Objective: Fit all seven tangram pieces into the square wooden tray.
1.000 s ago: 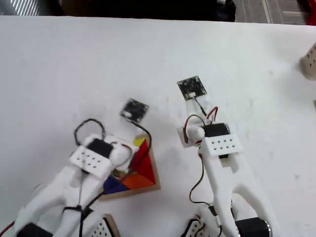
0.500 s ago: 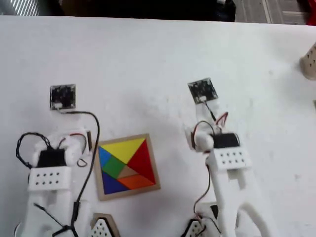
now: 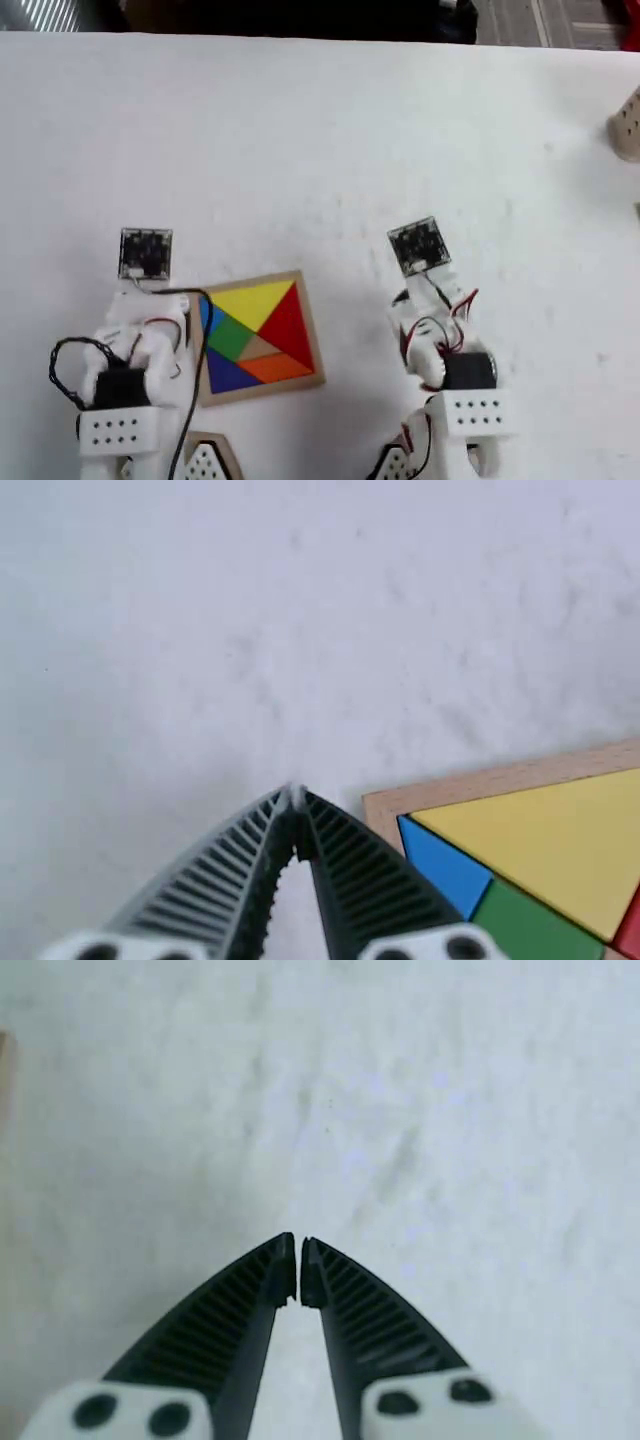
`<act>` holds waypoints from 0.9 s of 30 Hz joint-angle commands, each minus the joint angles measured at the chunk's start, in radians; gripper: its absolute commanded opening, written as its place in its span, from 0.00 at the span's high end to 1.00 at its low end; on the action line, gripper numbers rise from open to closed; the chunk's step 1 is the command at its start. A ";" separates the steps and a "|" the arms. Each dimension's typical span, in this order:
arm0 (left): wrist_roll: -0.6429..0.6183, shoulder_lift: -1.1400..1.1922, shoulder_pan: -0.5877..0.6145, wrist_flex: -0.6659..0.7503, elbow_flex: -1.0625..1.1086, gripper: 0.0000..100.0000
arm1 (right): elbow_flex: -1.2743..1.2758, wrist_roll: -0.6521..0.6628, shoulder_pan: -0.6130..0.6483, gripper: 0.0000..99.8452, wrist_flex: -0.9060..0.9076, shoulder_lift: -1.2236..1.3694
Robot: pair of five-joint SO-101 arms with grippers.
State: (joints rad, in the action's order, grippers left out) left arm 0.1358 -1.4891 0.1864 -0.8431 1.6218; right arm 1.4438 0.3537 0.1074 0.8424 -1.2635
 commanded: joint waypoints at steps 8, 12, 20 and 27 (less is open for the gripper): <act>0.000 -0.338 0.008 -0.282 0.071 0.98 | 0.163 0.046 -0.010 0.98 0.280 -0.295; -0.003 -0.337 0.008 -0.362 0.071 0.98 | 0.250 0.043 -0.012 0.98 0.292 -0.455; -0.005 -0.337 0.002 -0.445 0.071 0.98 | 0.247 0.048 -0.004 0.98 0.417 -0.513; -0.005 -0.337 0.002 -0.445 0.071 0.98 | 0.247 0.049 -0.010 0.98 0.415 -0.513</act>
State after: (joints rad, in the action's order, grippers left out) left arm 0.1358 -1.8113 0.1864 -1.2804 1.6985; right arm 1.6817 0.3920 0.0967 1.2520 -1.7745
